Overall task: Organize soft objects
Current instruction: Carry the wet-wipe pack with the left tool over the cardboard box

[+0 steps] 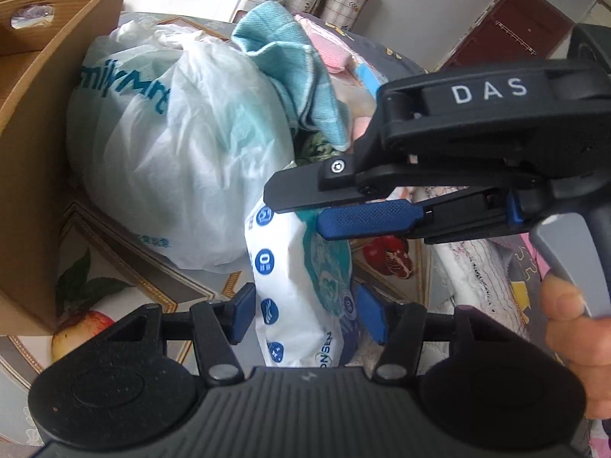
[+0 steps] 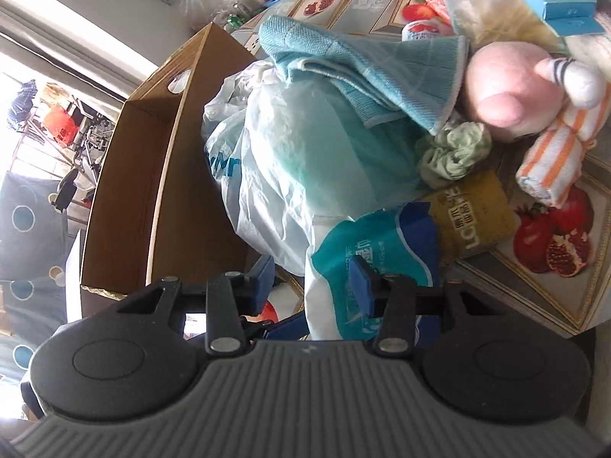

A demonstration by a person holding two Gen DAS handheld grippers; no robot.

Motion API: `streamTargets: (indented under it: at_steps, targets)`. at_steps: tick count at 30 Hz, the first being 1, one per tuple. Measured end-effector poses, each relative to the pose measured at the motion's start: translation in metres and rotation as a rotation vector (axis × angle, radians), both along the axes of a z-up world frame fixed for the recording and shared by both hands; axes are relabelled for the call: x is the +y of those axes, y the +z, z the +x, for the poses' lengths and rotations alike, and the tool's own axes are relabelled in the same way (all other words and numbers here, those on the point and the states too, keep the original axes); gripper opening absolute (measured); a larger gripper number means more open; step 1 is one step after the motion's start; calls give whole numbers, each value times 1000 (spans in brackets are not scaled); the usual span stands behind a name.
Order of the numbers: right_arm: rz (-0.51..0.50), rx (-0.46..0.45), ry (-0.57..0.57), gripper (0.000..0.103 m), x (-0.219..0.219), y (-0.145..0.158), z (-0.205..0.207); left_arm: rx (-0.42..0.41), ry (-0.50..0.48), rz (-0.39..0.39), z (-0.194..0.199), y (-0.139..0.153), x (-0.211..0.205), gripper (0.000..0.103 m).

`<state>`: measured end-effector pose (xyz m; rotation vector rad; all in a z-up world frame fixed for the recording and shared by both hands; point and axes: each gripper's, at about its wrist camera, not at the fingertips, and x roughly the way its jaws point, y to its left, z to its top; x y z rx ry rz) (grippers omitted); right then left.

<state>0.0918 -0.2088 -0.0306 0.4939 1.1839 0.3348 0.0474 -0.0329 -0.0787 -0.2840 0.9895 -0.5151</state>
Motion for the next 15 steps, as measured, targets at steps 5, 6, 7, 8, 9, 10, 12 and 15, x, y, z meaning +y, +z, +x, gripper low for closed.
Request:
streamTargets:
  at_steps: [5,6,7,8,9,10,12,15]
  targets:
    - [66,-49,-26,43,-11,-8,-1,11,20,43,5,-2,4,49]
    - [68,-73,-36,43,-18,-5,-4,12,18,47,6,-3,5,48]
    - [70,-95,-51,43,-27,-4,-9,12,16,49,6,-3,4,47]
    - [68,-106,-64,43,-35,-5,-12,11,16,51,6,-3,5,47]
    - [66,-107,-75,43,-42,-9,-16,10,15,56,6,-4,5,47]
    - [69,-98,-90,43,-50,-15,-19,10,14,59,6,-3,6,47]
    - [90,-62,-112,43,-62,-33,-23,9,9,66,5,-3,8,47]
    - [149,9,-133,43,-68,-65,-27,2,0,79,6,-6,6,47]
